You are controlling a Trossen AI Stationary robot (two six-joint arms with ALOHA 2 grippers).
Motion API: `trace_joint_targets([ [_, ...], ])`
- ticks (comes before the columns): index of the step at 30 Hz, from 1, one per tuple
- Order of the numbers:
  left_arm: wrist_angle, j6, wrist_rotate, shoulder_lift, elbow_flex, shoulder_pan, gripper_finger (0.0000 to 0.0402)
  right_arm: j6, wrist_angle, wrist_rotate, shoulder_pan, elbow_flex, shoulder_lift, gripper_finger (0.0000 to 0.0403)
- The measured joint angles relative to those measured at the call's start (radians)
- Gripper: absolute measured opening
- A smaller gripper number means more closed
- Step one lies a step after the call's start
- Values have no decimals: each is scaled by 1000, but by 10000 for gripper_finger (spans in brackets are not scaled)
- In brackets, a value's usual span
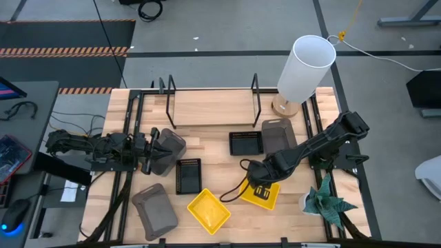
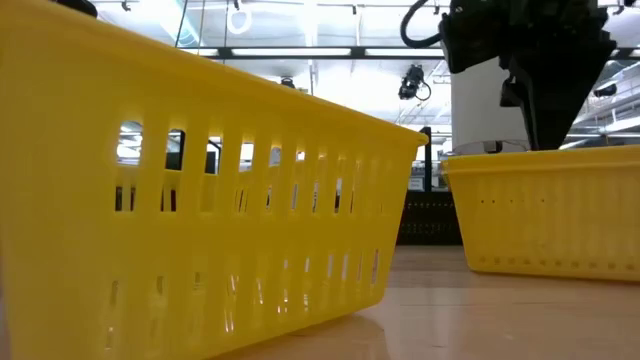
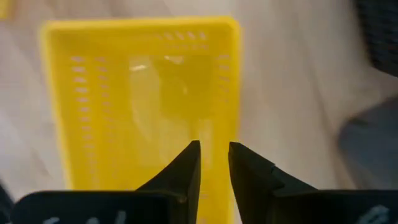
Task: Stack baskets on shelf by color
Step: Stack the middle yellow bin on top of the right yellow bin, then stack the left yellow bin on top of the yellow bin
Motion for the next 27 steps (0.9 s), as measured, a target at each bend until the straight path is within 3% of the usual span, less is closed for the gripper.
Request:
trace_joint_targets([
  [7,0,0,0,0,0,0,31,5,137,-115,-20,0,7,103],
  [16,1,0,0,0,0,0,35,-9,393,-117,-15,21,70,103],
  [21,2,0,0,0,0,0,38,-73,369,-128,5,196,219,103],
  [27,0,0,0,0,0,0,29,-138,149,-48,13,531,418,103],
])
